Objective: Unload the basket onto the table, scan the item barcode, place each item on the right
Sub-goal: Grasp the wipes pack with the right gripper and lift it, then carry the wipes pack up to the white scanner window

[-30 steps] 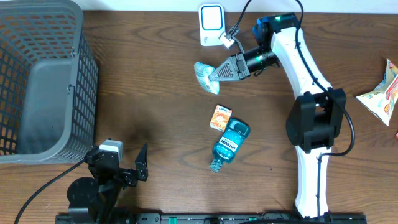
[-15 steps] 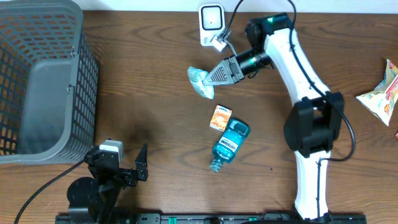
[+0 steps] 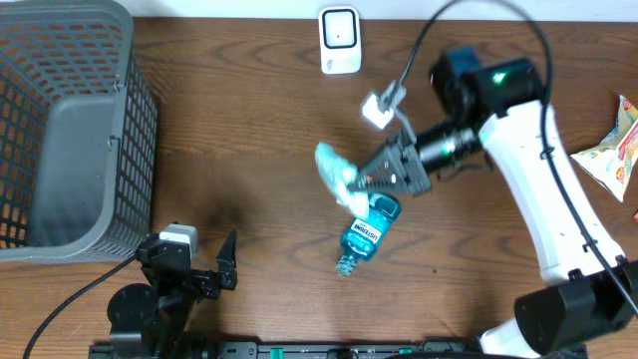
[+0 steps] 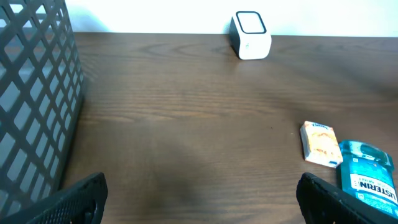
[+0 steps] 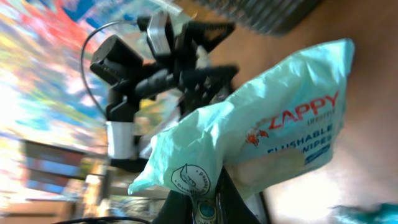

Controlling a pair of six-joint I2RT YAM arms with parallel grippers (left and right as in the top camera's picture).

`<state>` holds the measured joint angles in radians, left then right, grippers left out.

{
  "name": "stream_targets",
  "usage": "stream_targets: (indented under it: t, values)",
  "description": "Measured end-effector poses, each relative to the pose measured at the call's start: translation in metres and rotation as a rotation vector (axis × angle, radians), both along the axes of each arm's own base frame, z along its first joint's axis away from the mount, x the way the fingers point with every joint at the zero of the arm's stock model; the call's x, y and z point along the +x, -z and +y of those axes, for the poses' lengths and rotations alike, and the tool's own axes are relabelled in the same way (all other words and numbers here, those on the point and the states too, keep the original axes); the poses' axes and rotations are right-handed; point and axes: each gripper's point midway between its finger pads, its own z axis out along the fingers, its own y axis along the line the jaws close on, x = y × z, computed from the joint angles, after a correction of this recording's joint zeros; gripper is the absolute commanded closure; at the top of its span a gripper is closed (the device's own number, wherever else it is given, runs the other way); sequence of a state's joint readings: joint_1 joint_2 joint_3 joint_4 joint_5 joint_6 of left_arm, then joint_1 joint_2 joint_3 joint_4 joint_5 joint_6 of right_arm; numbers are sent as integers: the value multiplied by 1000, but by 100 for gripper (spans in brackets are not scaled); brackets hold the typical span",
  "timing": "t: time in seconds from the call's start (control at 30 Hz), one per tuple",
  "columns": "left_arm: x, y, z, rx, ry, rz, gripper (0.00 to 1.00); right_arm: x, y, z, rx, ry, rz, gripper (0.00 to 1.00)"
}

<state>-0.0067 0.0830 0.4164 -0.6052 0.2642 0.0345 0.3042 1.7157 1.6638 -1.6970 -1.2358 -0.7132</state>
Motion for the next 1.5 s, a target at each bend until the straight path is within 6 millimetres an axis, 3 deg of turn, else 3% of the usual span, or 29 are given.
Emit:
stream_targets:
  t: [0.13,0.27,0.6,0.83,1.07,1.2,1.4,1.5]
  values:
    - [0,0,0,0,0,0,3,-24,40,-4,22,-1,180,99]
    - [0,0,0,0,0,0,3,-43,61,-7,52,5,267,99]
    - [0,0,0,0,0,0,3,-53,52,-9,145,5,184,99]
    - [0,0,0,0,0,1,3,-51,53,-8,245,-53,-72,98]
    - [0,0,0,0,0,1,3,-34,65,-3,318,-113,-372,98]
    - [0,0,0,0,0,0,3,-16,84,3,267,-144,-496,98]
    - [0,0,0,0,0,1,3,47,143,11,-179,-46,-589,99]
    - [0,0,0,0,0,0,3,63,161,13,-354,12,-623,99]
